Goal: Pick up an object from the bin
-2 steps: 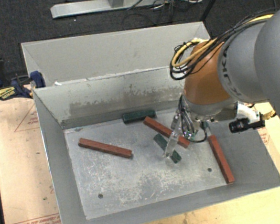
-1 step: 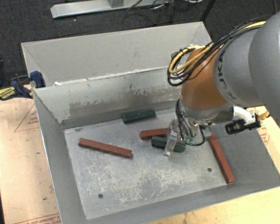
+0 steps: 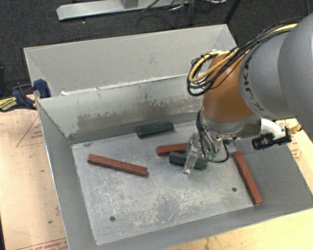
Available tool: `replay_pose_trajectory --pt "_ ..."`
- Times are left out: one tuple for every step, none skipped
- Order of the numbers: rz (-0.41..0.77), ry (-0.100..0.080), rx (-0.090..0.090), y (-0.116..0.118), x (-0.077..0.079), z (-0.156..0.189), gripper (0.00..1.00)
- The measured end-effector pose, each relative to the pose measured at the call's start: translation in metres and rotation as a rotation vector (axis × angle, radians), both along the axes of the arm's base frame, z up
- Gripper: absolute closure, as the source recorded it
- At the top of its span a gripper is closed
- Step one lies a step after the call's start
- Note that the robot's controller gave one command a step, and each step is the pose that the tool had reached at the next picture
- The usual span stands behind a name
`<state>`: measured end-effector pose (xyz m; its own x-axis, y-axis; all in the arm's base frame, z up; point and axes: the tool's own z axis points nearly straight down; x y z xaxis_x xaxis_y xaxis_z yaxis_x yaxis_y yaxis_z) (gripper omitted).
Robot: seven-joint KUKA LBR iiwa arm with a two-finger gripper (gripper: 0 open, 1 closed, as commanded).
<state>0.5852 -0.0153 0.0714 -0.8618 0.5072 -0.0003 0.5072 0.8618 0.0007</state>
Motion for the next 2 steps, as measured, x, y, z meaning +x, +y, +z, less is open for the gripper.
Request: replay_pose_trajectory --pt "0.000 0.000 0.000 0.0000 -0.0003 0.0018 1.00" --pt "0.001 0.005 0.000 0.0001 -0.0018 0.0117 1.00"
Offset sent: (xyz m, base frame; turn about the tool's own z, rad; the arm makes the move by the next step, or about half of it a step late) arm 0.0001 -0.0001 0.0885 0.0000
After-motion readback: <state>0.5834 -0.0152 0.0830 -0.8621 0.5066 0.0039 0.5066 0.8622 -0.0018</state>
